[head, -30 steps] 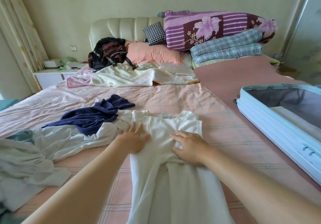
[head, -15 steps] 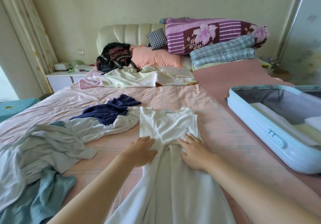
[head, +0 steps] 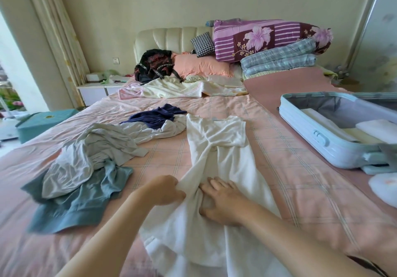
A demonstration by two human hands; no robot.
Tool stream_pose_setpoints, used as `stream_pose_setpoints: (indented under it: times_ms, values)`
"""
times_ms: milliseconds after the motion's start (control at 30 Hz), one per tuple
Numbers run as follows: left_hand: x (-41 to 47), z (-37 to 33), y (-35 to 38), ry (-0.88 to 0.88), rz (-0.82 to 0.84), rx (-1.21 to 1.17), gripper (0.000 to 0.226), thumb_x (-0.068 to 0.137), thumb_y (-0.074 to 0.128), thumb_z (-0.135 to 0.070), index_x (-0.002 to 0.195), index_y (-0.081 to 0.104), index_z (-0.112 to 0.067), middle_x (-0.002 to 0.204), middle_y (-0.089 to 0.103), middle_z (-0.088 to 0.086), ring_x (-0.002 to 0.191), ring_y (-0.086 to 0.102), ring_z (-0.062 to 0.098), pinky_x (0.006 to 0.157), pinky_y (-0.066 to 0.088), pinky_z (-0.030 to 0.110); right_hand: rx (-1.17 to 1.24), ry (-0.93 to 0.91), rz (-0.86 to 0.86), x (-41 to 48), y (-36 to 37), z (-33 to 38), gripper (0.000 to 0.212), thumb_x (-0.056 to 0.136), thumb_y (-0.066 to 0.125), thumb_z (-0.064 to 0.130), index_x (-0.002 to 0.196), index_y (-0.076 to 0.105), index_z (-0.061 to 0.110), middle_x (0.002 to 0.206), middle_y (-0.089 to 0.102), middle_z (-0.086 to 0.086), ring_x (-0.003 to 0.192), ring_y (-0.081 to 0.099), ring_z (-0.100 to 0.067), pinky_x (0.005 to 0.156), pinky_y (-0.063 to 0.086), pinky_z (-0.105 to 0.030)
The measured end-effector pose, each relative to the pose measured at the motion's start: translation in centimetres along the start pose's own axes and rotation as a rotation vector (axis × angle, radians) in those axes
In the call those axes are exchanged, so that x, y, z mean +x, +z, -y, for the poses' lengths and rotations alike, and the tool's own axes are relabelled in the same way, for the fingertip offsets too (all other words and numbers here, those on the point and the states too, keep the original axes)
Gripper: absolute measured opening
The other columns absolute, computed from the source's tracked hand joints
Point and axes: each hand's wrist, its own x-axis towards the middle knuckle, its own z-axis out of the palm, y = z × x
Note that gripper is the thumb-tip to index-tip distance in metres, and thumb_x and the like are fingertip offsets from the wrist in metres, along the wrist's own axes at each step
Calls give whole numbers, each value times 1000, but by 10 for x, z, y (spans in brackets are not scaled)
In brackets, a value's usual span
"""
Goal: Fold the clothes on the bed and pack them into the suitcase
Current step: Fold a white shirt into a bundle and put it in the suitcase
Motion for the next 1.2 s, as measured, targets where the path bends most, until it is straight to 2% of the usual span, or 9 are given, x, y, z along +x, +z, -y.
stream_pose_setpoints:
  times_ms: [167, 300, 433, 500, 667, 867, 1000, 1100, 1200]
  values:
    - [-40, 1, -8, 34, -67, -195, 21, 99, 49, -37, 101, 54, -17, 106, 55, 0, 94, 52, 21, 76, 36, 30, 180, -28, -58, -29, -5, 12, 66, 91, 57, 43, 153, 36, 34, 159, 34, 1, 147, 31, -20, 121, 22, -32]
    - [-65, -31, -16, 210, -118, -278, 20, 96, 58, -31, 114, 54, -23, 110, 59, -2, 96, 56, 19, 80, 44, 33, 647, 163, -245, -44, -18, 6, 36, 95, 52, 27, 129, 64, 29, 128, 66, 4, 112, 64, -14, 95, 49, -27]
    - [-88, -60, 9, 370, 401, -448, 30, 97, 58, -22, 126, 54, -18, 106, 72, -3, 86, 71, 13, 79, 57, 32, 953, 422, -308, -54, -26, -5, 27, 95, 44, 29, 110, 65, 20, 89, 75, 1, 57, 66, -20, 48, 35, -24]
    - [-91, -58, 14, 382, 510, -451, 29, 98, 56, -25, 126, 60, -18, 106, 75, -5, 91, 73, 15, 83, 55, 32, 893, 454, -239, -60, -24, -11, 35, 95, 46, 39, 112, 63, 15, 89, 75, -2, 54, 65, -23, 44, 33, -23]
    - [-77, -30, 20, 352, 17, -328, 9, 88, 69, -35, 96, 68, -37, 91, 66, -16, 82, 65, 8, 69, 43, 14, 676, 371, -162, -63, -5, -12, 65, 81, 74, 33, 139, 48, 21, 106, 68, -3, 62, 61, -11, 48, 45, -21]
    - [-77, -31, 43, 239, -189, -42, 51, 75, 65, -73, 108, 52, -37, 115, 47, -16, 90, 52, 9, 59, 32, 21, 513, 361, -68, -73, -5, -4, 31, 82, 74, 21, 108, 57, 22, 86, 63, 4, 68, 61, -15, 55, 48, -29]
    - [-85, -29, 48, 435, -131, 194, 71, 53, 67, -88, 103, 50, -40, 107, 39, -17, 98, 40, 9, 86, 40, 28, 102, 100, -211, -84, -2, 3, 42, 82, 65, 27, 116, 40, 29, 112, 44, 7, 87, 52, -18, 70, 38, -31]
    - [-91, -35, 55, 548, -161, 326, 67, 56, 70, -80, 106, 55, -38, 102, 37, -18, 97, 35, 6, 89, 24, 23, 73, -106, -89, -96, -1, 16, 48, 72, 73, 51, 106, 41, 36, 108, 42, 13, 95, 54, -15, 76, 39, -28]
    - [-92, -40, 59, 616, -244, 251, 28, 74, 68, -55, 91, 60, -35, 95, 49, -18, 96, 50, 5, 90, 31, 21, -182, -119, -36, -105, 13, 21, 66, 65, 74, 69, 109, 42, 31, 111, 40, 8, 97, 52, -17, 81, 42, -33]
